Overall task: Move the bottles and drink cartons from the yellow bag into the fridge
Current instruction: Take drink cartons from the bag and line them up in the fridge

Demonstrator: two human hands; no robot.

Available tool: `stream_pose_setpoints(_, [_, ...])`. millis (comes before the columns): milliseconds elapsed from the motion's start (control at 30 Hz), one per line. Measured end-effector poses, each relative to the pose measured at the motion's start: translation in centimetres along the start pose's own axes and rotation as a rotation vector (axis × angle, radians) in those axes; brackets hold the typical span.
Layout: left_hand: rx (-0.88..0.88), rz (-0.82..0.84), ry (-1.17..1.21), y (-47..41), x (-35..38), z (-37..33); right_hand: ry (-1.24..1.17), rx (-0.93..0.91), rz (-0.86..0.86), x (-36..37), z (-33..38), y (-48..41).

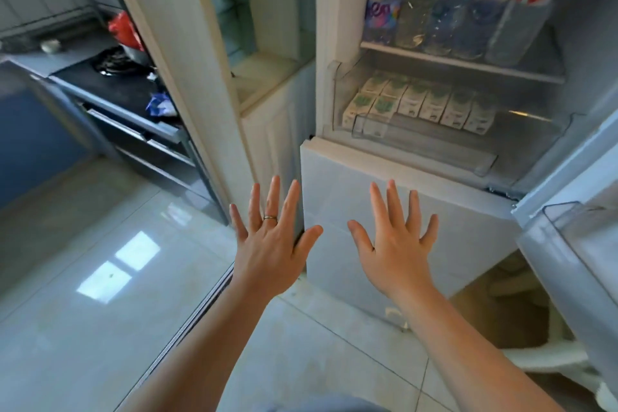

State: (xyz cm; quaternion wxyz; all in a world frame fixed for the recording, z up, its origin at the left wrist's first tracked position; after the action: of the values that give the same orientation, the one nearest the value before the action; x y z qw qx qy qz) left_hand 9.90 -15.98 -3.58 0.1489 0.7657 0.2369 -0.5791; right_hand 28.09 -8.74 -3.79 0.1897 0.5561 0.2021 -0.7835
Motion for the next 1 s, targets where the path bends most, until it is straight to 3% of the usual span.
stream_pose_setpoints(533, [-0.003,0.182,-0.067,24.9,4.0,5.0,-0.015,0.018,0.159,3.8,3.2,27.0])
stream_pose_setpoints(767, [0.041,0.282,-0.114,35.2,6.2,2.8,0.001,0.095,0.274,3.8,0.9,38.8])
stream_pose_setpoints(1000, [0.132,0.373,-0.176,43.9,9.5,-3.8,0.001,0.158,0.334,1.9,-5.4,48.1])
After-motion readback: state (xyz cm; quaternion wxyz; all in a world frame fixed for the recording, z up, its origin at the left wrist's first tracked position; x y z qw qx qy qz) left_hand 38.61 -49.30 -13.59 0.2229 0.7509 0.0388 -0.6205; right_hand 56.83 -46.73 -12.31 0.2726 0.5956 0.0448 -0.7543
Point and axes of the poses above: each hand's wrist, its own y-axis away from the middle knuckle, its own x-axis out of the palm, z = x × y, the point moved 6 cm from there along -y, towards the middle knuckle, and after that the axes turned 14 degrees about -x, right-handed, at the moved point
